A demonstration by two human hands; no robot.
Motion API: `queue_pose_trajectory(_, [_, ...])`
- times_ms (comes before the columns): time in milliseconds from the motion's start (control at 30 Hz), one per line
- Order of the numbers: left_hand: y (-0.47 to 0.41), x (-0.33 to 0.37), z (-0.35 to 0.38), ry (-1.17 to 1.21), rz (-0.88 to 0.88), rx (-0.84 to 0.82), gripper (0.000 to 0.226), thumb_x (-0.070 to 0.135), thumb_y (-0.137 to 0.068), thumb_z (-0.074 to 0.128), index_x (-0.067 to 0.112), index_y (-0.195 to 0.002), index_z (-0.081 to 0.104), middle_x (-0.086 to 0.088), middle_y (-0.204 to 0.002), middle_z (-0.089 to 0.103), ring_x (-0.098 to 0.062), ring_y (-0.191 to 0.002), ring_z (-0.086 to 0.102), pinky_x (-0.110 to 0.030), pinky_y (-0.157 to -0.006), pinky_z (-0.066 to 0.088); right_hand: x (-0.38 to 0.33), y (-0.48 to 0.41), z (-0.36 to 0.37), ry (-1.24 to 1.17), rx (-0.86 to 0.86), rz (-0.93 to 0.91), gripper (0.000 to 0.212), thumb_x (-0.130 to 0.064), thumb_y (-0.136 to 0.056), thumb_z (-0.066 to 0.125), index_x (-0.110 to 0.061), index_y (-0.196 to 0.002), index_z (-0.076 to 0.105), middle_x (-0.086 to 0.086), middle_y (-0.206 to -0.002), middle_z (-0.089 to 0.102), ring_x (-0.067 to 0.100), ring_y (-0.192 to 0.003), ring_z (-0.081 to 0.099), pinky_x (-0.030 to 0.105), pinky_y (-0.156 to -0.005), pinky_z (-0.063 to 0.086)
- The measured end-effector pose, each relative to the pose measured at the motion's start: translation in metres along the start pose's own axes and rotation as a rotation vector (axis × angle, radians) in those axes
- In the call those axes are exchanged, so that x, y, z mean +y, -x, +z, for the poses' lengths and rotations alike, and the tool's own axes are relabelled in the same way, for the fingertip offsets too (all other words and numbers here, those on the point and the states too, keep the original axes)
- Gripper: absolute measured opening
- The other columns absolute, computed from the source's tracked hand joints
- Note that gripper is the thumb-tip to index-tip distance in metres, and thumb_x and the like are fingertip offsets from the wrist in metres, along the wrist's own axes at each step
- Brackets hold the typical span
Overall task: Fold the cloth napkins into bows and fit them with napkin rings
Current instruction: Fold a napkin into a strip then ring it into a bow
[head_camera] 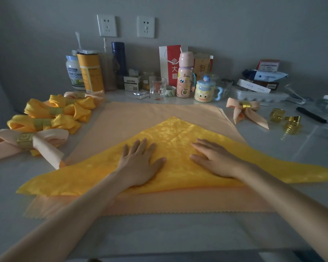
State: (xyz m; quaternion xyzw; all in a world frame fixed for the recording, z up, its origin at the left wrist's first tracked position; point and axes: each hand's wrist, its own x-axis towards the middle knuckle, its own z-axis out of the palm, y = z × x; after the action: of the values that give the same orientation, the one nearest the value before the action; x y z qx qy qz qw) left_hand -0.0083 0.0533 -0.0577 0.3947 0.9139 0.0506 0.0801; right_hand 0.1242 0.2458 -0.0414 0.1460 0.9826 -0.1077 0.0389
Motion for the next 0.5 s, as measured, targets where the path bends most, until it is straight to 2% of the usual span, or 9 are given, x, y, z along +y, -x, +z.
queue_pose_trajectory(67, [0.002, 0.001, -0.002, -0.006, 0.011, 0.052, 0.067, 0.060, -0.094, 0.017, 0.026, -0.151, 0.004, -0.001, -0.158, -0.008, -0.019, -0.145, -0.009, -0.046, -0.117, -0.005, 0.001, -0.001, 0.004, -0.001, 0.026, -0.010, 0.061, -0.054, -0.096, 0.024, -0.028, -0.150, 0.013, -0.005, -0.159, 0.000, 0.011, -0.145, -0.003, 0.026, -0.114, -0.001])
queue_pose_trajectory(133, [0.007, 0.009, -0.005, -0.045, 0.062, 0.191, 0.060, 0.051, -0.098, 0.018, 0.021, -0.150, 0.011, -0.002, -0.159, -0.002, -0.018, -0.146, -0.007, -0.045, -0.117, -0.005, 0.002, 0.002, 0.001, -0.046, 0.110, -0.016, 0.058, -0.049, -0.097, 0.028, -0.025, -0.149, 0.019, -0.003, -0.158, 0.008, 0.011, -0.145, 0.001, 0.024, -0.114, 0.001])
queue_pose_trajectory(200, [0.015, 0.023, -0.008, 0.017, 0.156, 0.315, 0.053, 0.043, -0.100, 0.020, 0.020, -0.148, 0.022, 0.000, -0.159, 0.006, -0.016, -0.146, -0.004, -0.041, -0.117, -0.003, 0.000, 0.008, -0.008, -0.127, 0.210, -0.044, 0.054, -0.044, -0.098, 0.033, -0.022, -0.147, 0.026, -0.002, -0.157, 0.017, 0.011, -0.145, 0.008, 0.023, -0.113, 0.007])
queue_pose_trajectory(300, [0.024, 0.054, -0.009, 0.212, 0.318, 0.231, 0.047, 0.036, -0.101, 0.026, 0.023, -0.146, 0.030, 0.004, -0.158, 0.012, -0.010, -0.145, -0.001, -0.034, -0.117, -0.001, -0.005, 0.030, -0.012, -0.187, 0.196, -0.071, 0.047, -0.035, -0.099, 0.039, -0.020, -0.143, 0.035, -0.004, -0.153, 0.028, 0.010, -0.142, 0.022, 0.023, -0.112, 0.019])
queue_pose_trajectory(367, [0.022, 0.071, -0.004, 0.161, 0.387, 0.130, 0.048, 0.031, -0.102, 0.026, 0.023, -0.149, 0.020, 0.004, -0.158, 0.006, -0.011, -0.145, -0.005, -0.035, -0.117, -0.004, -0.008, 0.043, -0.004, -0.171, 0.145, -0.097, 0.045, -0.031, -0.099, 0.041, -0.016, -0.142, 0.037, -0.002, -0.150, 0.033, 0.012, -0.140, 0.026, 0.022, -0.110, 0.022])
queue_pose_trajectory(433, [0.017, 0.078, 0.006, 0.051, 0.397, 0.053, 0.052, 0.034, -0.102, 0.023, 0.022, -0.151, 0.009, 0.004, -0.159, -0.001, -0.012, -0.145, -0.009, -0.038, -0.117, -0.007, -0.006, 0.045, 0.007, -0.113, 0.128, -0.117, 0.046, -0.030, -0.100, 0.040, -0.011, -0.142, 0.036, 0.003, -0.150, 0.033, 0.016, -0.141, 0.024, 0.024, -0.111, 0.020])
queue_pose_trajectory(500, [0.014, 0.074, 0.015, -0.011, 0.352, 0.024, 0.060, 0.051, -0.097, 0.009, 0.025, -0.150, -0.001, 0.006, -0.158, -0.008, -0.011, -0.144, -0.011, -0.040, -0.117, -0.009, -0.004, 0.041, 0.016, -0.063, 0.099, -0.097, 0.052, -0.035, -0.100, 0.035, -0.013, -0.147, 0.027, 0.000, -0.156, 0.020, 0.011, -0.144, 0.012, 0.023, -0.114, 0.009])
